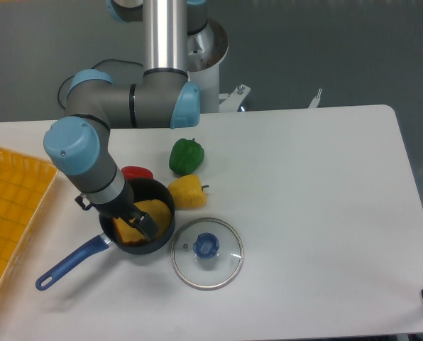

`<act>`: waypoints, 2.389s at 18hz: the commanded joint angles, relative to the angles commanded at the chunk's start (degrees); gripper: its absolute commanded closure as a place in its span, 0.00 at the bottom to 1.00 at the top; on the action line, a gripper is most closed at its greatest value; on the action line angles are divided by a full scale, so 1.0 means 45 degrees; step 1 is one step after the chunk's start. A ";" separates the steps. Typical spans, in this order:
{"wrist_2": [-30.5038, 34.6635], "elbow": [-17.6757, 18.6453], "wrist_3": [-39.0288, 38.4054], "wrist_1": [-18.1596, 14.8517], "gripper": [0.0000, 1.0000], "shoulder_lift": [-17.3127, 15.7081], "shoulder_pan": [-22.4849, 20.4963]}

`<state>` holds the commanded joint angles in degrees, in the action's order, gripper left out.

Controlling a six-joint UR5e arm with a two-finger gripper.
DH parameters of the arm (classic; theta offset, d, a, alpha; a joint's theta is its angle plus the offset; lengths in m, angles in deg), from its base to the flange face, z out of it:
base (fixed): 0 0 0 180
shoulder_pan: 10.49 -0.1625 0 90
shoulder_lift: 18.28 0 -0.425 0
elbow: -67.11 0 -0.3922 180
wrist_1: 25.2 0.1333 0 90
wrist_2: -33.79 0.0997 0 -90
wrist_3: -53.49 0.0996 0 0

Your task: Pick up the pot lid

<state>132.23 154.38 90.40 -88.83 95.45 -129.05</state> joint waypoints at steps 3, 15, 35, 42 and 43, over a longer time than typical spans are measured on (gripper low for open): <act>0.0019 -0.0019 -0.0019 0.0000 0.00 0.0000 0.0000; 0.0098 0.0097 -0.0234 0.0332 0.00 0.0039 -0.0039; 0.0000 0.0000 -0.4161 0.1661 0.00 0.0762 -0.1641; 0.0019 0.0137 -0.1078 0.1543 0.00 0.0839 -0.1934; 0.0019 0.0137 -0.0610 0.1543 0.00 0.0898 -0.1953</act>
<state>132.32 155.00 87.66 -81.89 99.49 -137.84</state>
